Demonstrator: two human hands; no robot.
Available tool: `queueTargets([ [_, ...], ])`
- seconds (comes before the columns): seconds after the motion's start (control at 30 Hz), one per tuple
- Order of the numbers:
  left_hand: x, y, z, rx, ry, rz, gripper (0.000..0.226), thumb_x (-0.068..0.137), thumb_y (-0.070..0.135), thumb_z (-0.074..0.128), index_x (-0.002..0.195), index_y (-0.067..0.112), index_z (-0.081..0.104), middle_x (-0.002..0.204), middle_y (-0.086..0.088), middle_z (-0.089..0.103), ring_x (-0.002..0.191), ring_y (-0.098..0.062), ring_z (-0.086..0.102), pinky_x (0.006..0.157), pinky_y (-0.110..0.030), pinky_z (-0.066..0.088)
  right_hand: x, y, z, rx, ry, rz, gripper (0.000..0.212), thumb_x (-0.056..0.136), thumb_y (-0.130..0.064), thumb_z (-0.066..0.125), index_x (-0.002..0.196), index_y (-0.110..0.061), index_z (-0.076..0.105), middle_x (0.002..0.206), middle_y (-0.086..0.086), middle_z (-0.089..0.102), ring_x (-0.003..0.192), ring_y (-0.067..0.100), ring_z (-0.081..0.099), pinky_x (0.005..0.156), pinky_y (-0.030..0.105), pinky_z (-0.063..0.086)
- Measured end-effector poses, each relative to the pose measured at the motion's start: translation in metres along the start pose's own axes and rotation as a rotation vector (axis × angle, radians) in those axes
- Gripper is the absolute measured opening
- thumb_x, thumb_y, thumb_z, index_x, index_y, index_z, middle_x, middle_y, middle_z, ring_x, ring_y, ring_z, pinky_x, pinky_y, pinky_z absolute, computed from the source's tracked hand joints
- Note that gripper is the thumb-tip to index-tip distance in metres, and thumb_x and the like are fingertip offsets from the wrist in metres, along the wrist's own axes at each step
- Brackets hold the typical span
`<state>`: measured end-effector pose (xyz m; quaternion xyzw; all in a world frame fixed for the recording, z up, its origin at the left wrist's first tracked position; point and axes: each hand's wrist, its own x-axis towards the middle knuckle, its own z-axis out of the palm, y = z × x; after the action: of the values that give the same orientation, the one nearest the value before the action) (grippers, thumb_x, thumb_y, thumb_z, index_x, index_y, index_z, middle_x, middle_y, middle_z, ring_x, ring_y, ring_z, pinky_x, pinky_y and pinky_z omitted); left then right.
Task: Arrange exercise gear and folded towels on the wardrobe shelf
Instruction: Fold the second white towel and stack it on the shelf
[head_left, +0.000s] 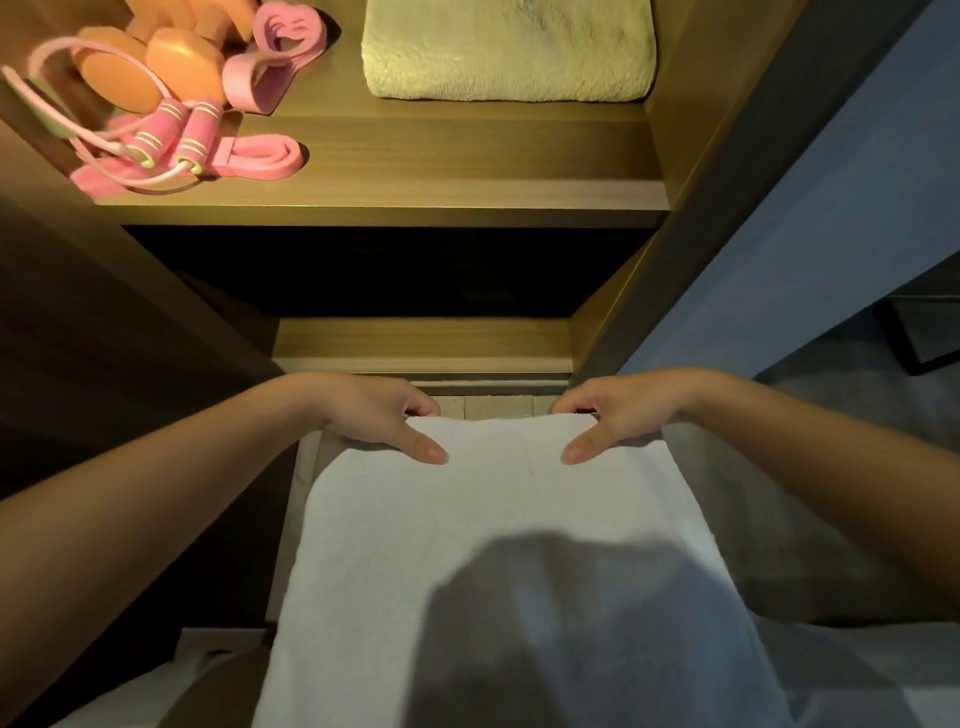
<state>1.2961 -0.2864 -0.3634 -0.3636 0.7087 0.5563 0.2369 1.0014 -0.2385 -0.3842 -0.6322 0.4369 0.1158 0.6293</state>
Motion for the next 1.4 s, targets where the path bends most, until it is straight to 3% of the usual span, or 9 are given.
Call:
queueTargets([
  [0.2, -0.001, 0.012, -0.018, 0.054, -0.242, -0.082, 0.037, 0.085, 0.035, 0.07, 0.118, 0.022, 0.062, 0.115, 0.003, 0.07, 0.101, -0.015, 0.069, 0.09, -0.031, 0.056, 0.005, -0.017, -0.021, 0.031, -0.297, 0.073, 0.034, 0.092, -0.02, 0.065, 0.125, -0.015, 0.059, 0.124, 0.007, 0.067, 0.113, 0.028, 0.065, 0.101, 0.053, 0.047],
  [0.47, -0.052, 0.03, -0.031, 0.208, -0.248, -0.089, 0.039, 0.083, 0.039, 0.068, 0.119, 0.023, 0.063, 0.111, 0.005, 0.072, 0.094, -0.022, 0.069, 0.083, -0.029, 0.051, -0.038, -0.047, -0.035, -0.117, -0.363, 0.176, 0.021, 0.092, -0.018, 0.065, 0.113, -0.022, 0.068, 0.114, -0.003, 0.072, 0.106, 0.018, 0.069, 0.083, 0.024, 0.055],
  [0.6, -0.091, 0.045, -0.022, 0.304, -0.066, -0.049, 0.031, 0.089, 0.031, 0.066, 0.118, 0.022, 0.059, 0.096, 0.016, 0.069, 0.073, 0.004, 0.066, 0.063, -0.009, 0.047, -0.081, -0.055, -0.024, -0.16, -0.15, 0.118, 0.028, 0.091, -0.017, 0.066, 0.119, -0.017, 0.065, 0.116, 0.0, 0.071, 0.106, 0.019, 0.068, 0.084, 0.028, 0.057],
  [0.87, -0.194, 0.111, -0.034, 0.537, 0.51, -0.127, 0.077, 0.069, 0.052, 0.076, 0.136, 0.031, 0.041, 0.123, 0.013, 0.048, 0.112, -0.01, 0.049, 0.089, -0.029, 0.048, -0.197, -0.133, -0.008, -0.261, 0.495, -0.029, 0.055, 0.073, -0.03, 0.08, 0.121, -0.027, 0.054, 0.115, -0.01, 0.062, 0.104, 0.011, 0.064, 0.074, 0.019, 0.054],
  [1.0, -0.226, 0.155, -0.05, 1.0, 0.869, -0.161, 0.037, 0.077, 0.047, 0.076, 0.089, 0.016, 0.061, 0.088, -0.003, 0.063, 0.069, -0.014, 0.051, 0.059, -0.03, 0.04, -0.232, -0.183, -0.017, -0.662, 0.782, 0.099, 0.021, 0.074, -0.027, 0.082, 0.086, -0.024, 0.065, 0.087, -0.006, 0.068, 0.08, 0.015, 0.065, 0.063, 0.02, 0.048],
  [1.13, -0.245, 0.166, -0.057, 1.095, 1.117, -0.107, 0.03, 0.082, 0.041, 0.072, 0.084, 0.027, 0.046, 0.083, 0.0, 0.055, 0.073, -0.02, 0.051, 0.057, -0.031, 0.04, -0.244, -0.195, -0.02, -0.871, 1.044, 0.034, 0.032, 0.082, -0.018, 0.076, 0.11, -0.016, 0.062, 0.101, 0.0, 0.061, 0.088, 0.017, 0.057, 0.07, 0.025, 0.043],
  [1.2, -0.245, 0.164, -0.054, 0.954, 0.909, -0.154, 0.024, 0.086, 0.035, 0.07, 0.094, 0.023, 0.05, 0.09, -0.003, 0.061, 0.079, -0.024, 0.058, 0.063, -0.035, 0.048, -0.244, -0.191, -0.02, -0.732, 0.888, 0.039, 0.032, 0.083, -0.011, 0.074, 0.113, -0.013, 0.061, 0.105, 0.004, 0.064, 0.089, 0.017, 0.062, 0.069, 0.021, 0.049],
  [1.3, -0.244, 0.167, -0.046, 0.555, 0.255, -0.389, 0.02, 0.087, 0.029, 0.071, 0.102, 0.018, 0.064, 0.095, -0.001, 0.072, 0.087, -0.016, 0.069, 0.07, -0.027, 0.056, -0.242, -0.188, -0.015, -0.333, 0.285, 0.285, 0.031, 0.081, -0.009, 0.073, 0.108, 0.003, 0.064, 0.094, 0.01, 0.069, 0.079, 0.018, 0.067, 0.068, 0.023, 0.054],
  [1.4, -0.243, 0.173, -0.054, 0.729, 0.331, -0.446, 0.022, 0.088, 0.035, 0.067, 0.098, 0.016, 0.065, 0.095, -0.002, 0.068, 0.088, -0.019, 0.066, 0.072, -0.029, 0.055, -0.238, -0.19, -0.023, -0.331, 0.379, 0.286, 0.024, 0.081, -0.012, 0.075, 0.101, -0.002, 0.068, 0.099, 0.011, 0.071, 0.09, 0.023, 0.068, 0.089, 0.037, 0.055],
])
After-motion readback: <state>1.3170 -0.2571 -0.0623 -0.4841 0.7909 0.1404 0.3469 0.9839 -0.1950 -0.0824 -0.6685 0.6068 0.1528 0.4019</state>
